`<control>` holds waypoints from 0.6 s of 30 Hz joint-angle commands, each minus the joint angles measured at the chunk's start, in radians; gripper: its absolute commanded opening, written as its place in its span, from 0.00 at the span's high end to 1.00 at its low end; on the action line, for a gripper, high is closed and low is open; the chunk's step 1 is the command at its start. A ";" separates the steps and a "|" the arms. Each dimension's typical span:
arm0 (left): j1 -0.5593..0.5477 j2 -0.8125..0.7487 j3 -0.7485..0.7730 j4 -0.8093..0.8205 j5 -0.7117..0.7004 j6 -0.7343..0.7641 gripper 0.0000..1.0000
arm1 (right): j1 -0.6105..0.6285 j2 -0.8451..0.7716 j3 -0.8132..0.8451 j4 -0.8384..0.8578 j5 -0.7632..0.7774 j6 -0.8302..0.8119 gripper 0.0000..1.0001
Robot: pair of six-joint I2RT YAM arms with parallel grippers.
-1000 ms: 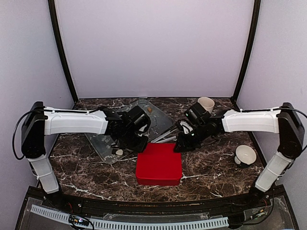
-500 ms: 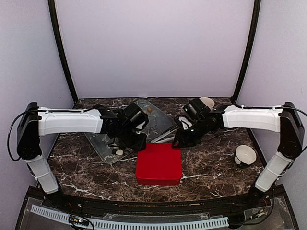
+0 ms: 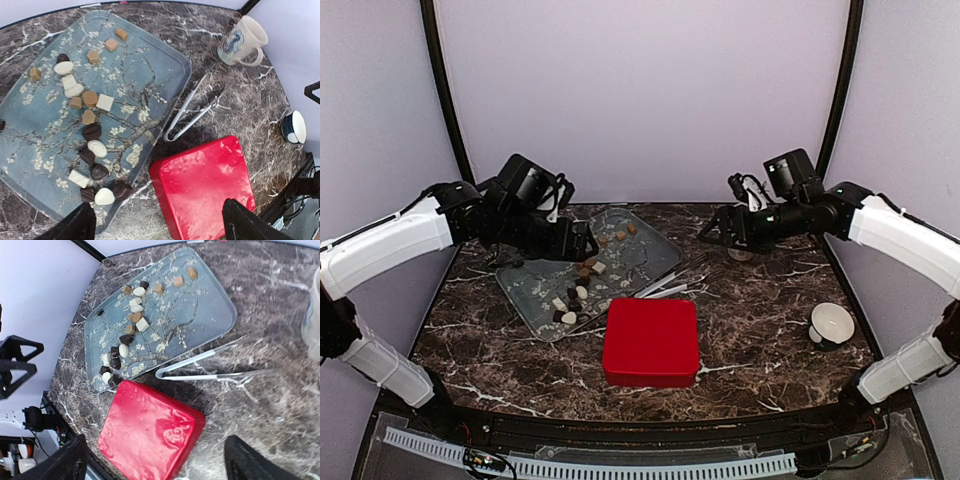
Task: Pack the chocolate
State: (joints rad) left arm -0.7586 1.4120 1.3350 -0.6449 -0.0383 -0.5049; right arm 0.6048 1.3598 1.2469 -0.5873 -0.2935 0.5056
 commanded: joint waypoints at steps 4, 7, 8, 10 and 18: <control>0.150 -0.223 -0.050 -0.121 0.013 -0.020 0.09 | -0.122 -0.187 -0.048 -0.006 0.021 -0.004 0.00; 0.235 -0.350 -0.153 -0.134 0.012 -0.039 0.02 | -0.183 -0.279 -0.150 0.013 0.024 0.012 0.00; 0.258 -0.383 -0.184 -0.148 0.009 -0.047 0.01 | -0.204 -0.309 -0.183 0.014 0.027 0.017 0.00; 0.304 -0.441 -0.241 -0.179 0.009 -0.068 0.01 | -0.242 -0.366 -0.244 0.008 0.033 0.023 0.00; 0.330 -0.601 -0.478 -0.208 0.015 -0.185 0.01 | -0.314 -0.599 -0.514 0.022 0.083 0.064 0.00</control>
State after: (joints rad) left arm -0.4351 0.8665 0.9455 -0.8185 -0.0368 -0.6109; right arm 0.3073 0.8463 0.8234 -0.5930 -0.2459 0.5339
